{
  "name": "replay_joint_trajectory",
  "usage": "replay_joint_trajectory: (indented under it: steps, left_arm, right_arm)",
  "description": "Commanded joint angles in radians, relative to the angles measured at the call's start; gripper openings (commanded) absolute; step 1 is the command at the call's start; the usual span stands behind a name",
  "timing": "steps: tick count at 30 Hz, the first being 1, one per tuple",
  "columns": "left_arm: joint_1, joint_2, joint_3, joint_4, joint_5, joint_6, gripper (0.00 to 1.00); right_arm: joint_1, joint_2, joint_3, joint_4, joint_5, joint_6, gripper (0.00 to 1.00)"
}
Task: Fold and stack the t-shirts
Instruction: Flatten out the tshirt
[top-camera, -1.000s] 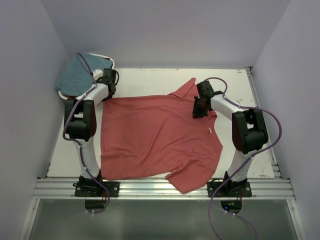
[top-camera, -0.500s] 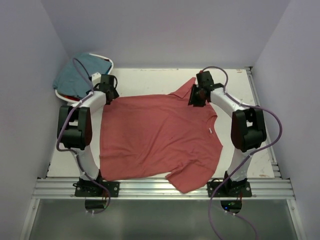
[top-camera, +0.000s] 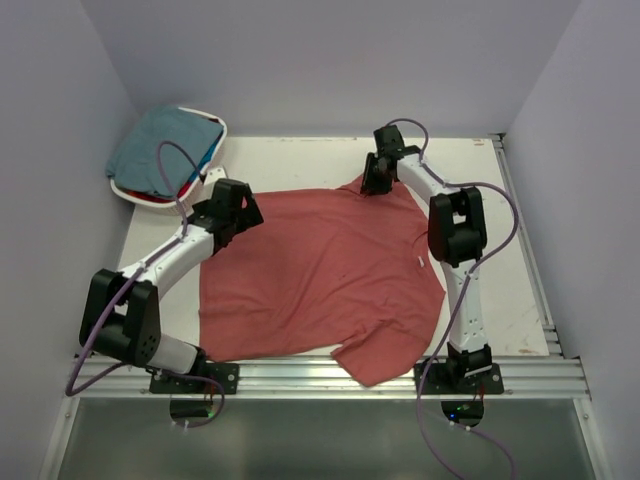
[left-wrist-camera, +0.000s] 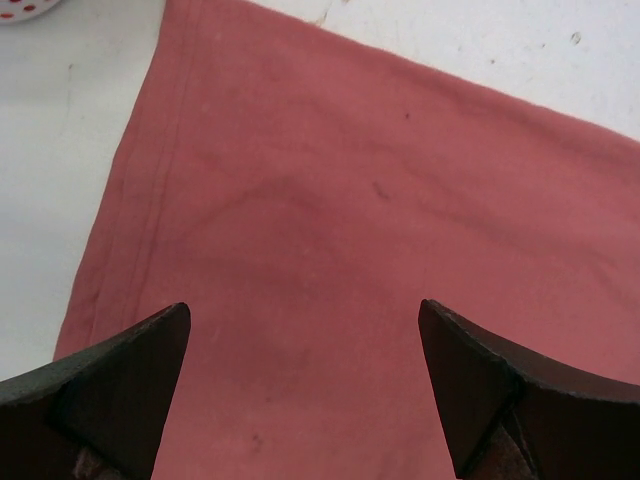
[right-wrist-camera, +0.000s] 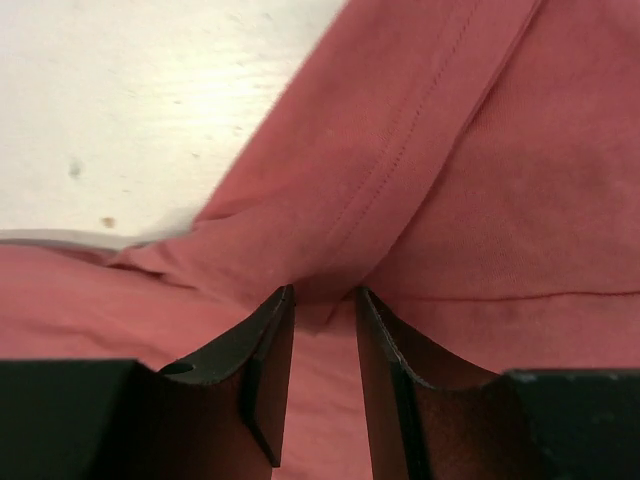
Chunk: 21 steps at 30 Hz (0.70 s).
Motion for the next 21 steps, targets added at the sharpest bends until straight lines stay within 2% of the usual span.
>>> replay_joint_trajectory:
  steps: [1, 11, 14, 15, 18, 21]
  left_arm:
    - [0.009, -0.111, -0.06, 0.007, 0.016, -0.007, 1.0]
    - [0.009, -0.125, -0.099, -0.001, 0.042, -0.005, 1.0]
    - [0.009, -0.117, -0.097, 0.002, 0.048, -0.007, 1.0]
    - [0.009, -0.117, -0.097, 0.002, 0.048, -0.005, 1.0]
    - [0.007, -0.117, -0.099, 0.005, 0.048, -0.002, 1.0]
    - [0.007, -0.116, -0.104, 0.008, 0.051, -0.002, 1.0]
  right_arm:
    - [0.001, 0.032, 0.046, -0.047, -0.032, -0.01, 0.35]
    - [0.0, 0.092, 0.072, -0.042, -0.064, 0.009, 0.33]
    - [0.001, 0.087, 0.058, -0.036, -0.081, 0.011, 0.23]
    - [0.001, 0.086, 0.053, -0.031, -0.087, 0.013, 0.15]
    - [0.0, 0.064, 0.041, -0.028, -0.088, 0.016, 0.0]
    - [0.001, 0.029, 0.029, -0.014, -0.094, 0.017, 0.0]
